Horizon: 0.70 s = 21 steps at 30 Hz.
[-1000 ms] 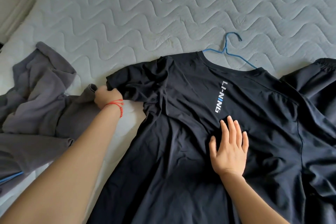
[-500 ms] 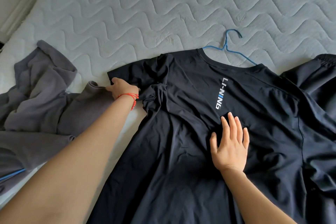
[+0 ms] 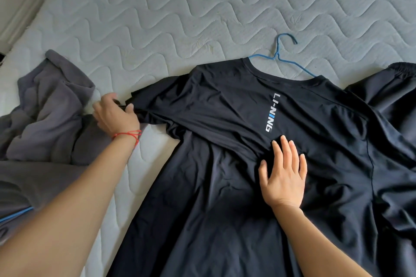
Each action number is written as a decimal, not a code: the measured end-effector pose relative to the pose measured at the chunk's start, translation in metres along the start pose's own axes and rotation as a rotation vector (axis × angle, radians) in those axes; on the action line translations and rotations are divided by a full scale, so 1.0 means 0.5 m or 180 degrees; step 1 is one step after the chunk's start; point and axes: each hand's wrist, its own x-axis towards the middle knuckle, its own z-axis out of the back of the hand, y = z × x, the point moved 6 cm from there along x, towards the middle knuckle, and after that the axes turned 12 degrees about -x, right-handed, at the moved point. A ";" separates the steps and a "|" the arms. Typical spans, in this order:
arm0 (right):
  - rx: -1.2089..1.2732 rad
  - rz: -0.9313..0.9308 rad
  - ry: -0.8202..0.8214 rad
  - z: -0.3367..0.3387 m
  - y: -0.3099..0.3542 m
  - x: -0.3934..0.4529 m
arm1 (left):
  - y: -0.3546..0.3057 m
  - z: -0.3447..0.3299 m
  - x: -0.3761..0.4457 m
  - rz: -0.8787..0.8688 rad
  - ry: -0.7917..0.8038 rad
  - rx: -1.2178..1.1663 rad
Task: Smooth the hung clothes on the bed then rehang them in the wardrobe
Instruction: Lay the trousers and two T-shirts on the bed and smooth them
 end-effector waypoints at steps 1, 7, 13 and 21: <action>-0.0011 0.0002 0.0007 0.001 0.000 0.000 | -0.009 0.003 -0.020 -0.0235 -0.0008 0.0137; 0.0051 0.0043 0.0088 0.004 -0.003 -0.004 | -0.005 -0.025 -0.228 -0.1736 0.1025 0.0366; 0.0472 0.0110 0.0288 0.023 -0.021 -0.039 | 0.121 0.024 -0.336 -0.1027 0.1586 0.0653; 0.0034 -0.0962 0.0421 0.052 -0.145 -0.346 | 0.165 0.091 -0.341 -0.0020 0.1953 0.0461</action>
